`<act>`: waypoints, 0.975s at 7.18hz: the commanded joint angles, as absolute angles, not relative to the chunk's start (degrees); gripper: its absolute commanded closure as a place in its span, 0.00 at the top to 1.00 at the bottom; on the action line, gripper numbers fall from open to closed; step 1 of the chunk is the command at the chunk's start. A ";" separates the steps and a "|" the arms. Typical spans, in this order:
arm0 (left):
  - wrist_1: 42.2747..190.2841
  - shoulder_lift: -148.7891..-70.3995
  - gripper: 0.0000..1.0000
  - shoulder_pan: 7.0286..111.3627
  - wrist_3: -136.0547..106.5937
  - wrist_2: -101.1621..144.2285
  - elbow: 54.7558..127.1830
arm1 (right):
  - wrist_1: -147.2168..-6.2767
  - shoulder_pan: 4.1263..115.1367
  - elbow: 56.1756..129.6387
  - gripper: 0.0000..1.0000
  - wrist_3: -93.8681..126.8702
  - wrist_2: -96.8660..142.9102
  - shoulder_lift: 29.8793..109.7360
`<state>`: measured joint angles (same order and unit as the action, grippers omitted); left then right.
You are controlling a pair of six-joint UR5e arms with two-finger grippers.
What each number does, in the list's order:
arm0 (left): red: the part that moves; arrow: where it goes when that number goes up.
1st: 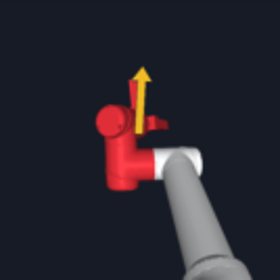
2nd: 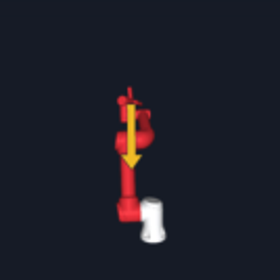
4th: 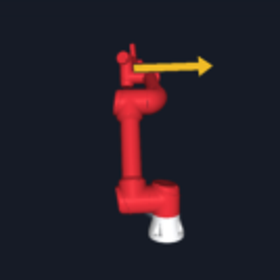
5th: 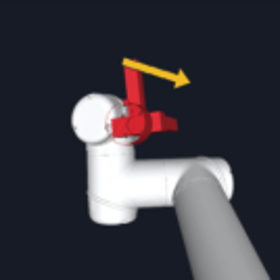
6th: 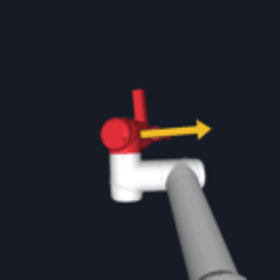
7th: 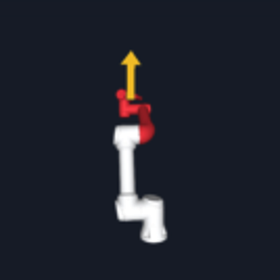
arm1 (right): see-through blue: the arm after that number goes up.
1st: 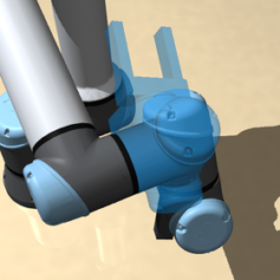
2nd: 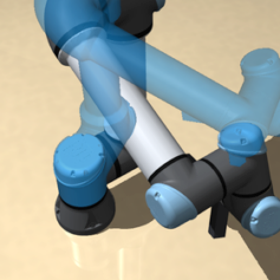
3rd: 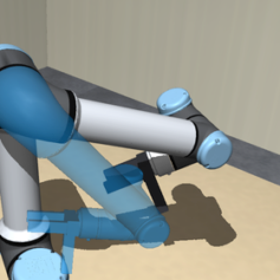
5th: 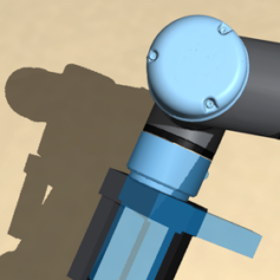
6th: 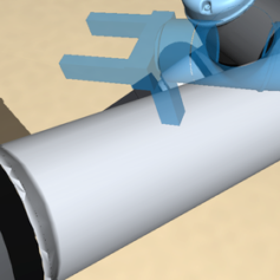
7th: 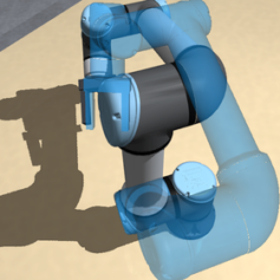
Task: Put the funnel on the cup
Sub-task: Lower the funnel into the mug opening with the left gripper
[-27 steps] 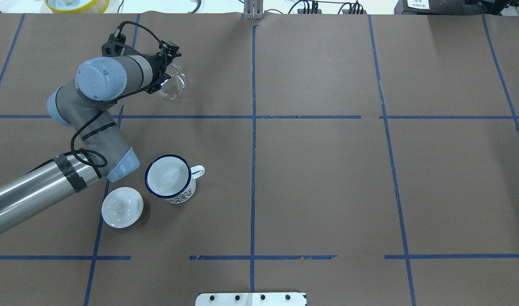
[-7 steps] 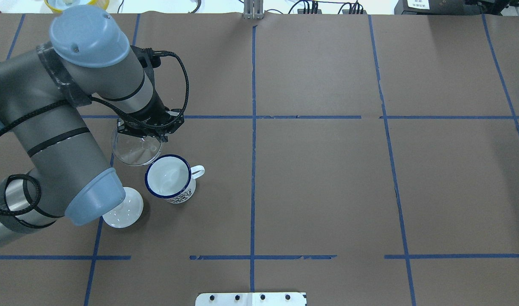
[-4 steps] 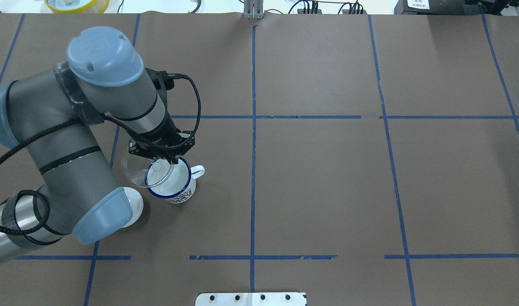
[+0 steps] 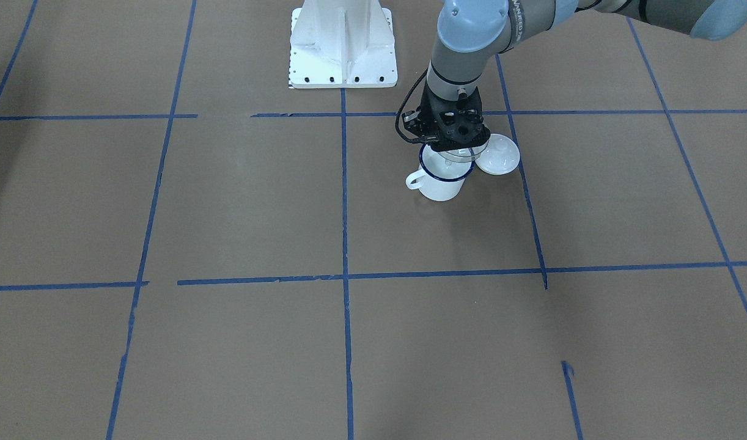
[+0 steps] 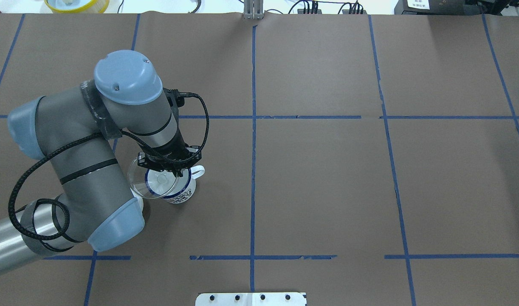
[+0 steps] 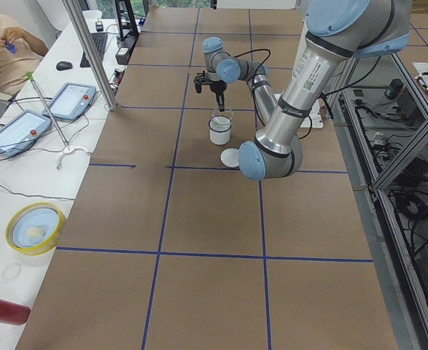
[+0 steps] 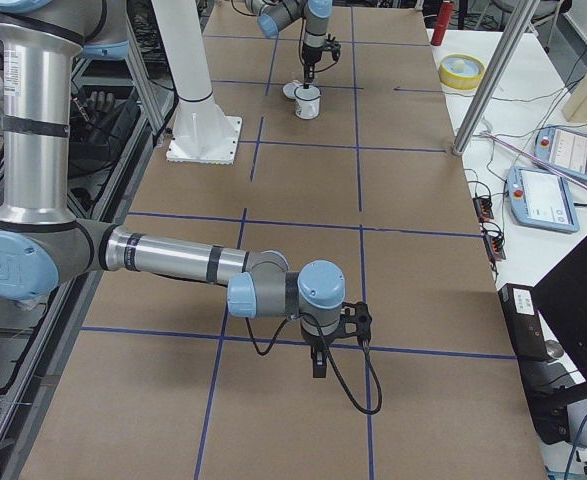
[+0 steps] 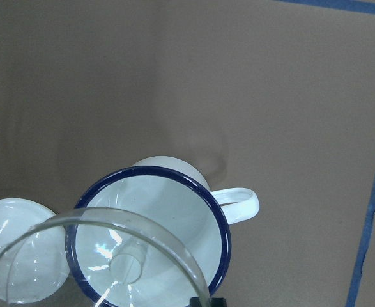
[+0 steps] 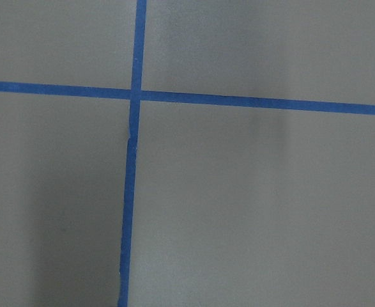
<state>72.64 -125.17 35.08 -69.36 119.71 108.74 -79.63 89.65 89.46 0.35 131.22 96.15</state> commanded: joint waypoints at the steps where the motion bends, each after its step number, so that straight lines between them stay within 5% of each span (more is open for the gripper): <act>1: 74.43 -125.42 0.00 34.98 -69.26 119.71 106.88 | -79.63 89.65 89.47 1.00 0.35 131.22 96.15; 7: 76.20 -126.30 0.00 34.80 -69.34 119.71 104.33 | -79.63 89.65 89.38 1.00 0.35 131.22 96.15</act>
<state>76.03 -126.21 34.84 -69.28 119.71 104.51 -79.63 89.65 89.42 0.35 131.22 96.15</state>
